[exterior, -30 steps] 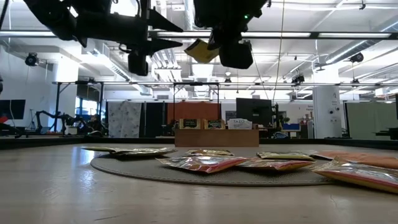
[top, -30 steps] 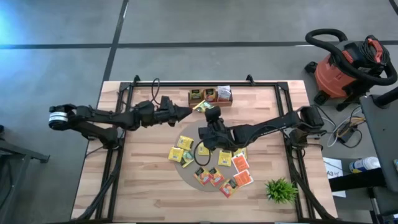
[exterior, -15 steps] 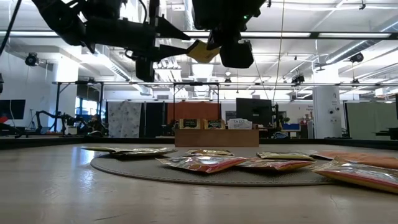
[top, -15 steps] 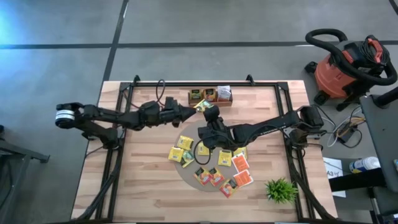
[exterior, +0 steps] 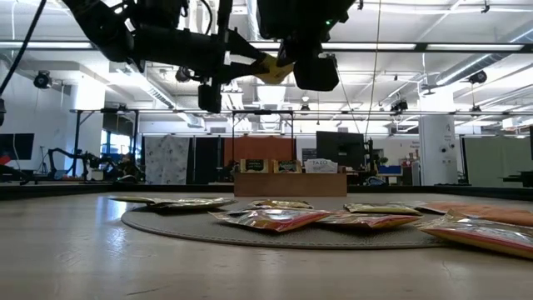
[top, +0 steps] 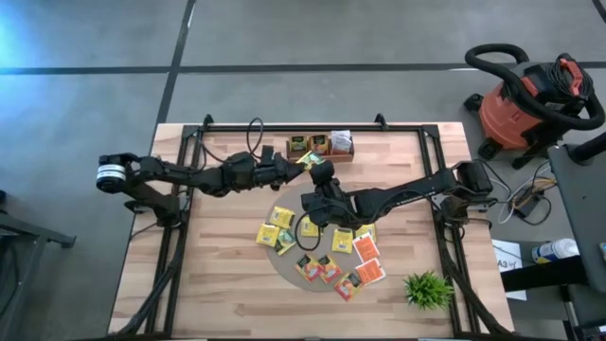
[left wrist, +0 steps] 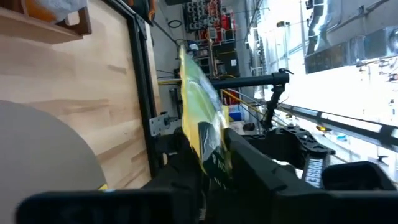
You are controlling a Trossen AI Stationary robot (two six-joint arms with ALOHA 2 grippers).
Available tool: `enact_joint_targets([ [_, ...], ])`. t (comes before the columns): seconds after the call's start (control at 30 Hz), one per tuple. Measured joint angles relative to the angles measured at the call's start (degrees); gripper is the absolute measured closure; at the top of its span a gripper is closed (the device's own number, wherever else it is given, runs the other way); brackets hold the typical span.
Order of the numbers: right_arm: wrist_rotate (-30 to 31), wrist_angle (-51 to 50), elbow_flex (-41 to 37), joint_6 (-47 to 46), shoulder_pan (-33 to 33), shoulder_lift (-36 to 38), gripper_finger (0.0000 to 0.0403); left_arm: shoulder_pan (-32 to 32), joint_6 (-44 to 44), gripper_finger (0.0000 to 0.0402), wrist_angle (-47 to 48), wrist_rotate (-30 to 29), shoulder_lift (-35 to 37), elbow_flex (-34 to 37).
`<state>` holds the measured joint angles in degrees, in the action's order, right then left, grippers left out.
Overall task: Pick & Place Tea
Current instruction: Put the yellow tea bag into the left compartment of the wooden organizer
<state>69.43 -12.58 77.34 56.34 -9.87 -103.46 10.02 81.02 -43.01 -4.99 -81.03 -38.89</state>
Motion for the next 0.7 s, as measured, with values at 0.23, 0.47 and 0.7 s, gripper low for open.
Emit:
enact_joint_targets([
  [0.23, 0.0, -0.3, 0.0, -3.4, 0.0, -0.1, 0.0394, 0.2, -3.0, 0.0396, 0.5, -0.7, -0.1, -0.3],
  [0.47, -0.2, -0.5, 0.0, -15.6, -0.5, 0.7, 0.0394, 2.2, -7.9, 0.04, 3.8, -0.2, 0.7, -0.5],
  [0.7, 1.4, -0.5, 0.0, -25.7, -2.0, 3.3, 0.0386, 5.7, -12.7, 0.04, 10.5, -3.1, 1.5, -0.2],
])
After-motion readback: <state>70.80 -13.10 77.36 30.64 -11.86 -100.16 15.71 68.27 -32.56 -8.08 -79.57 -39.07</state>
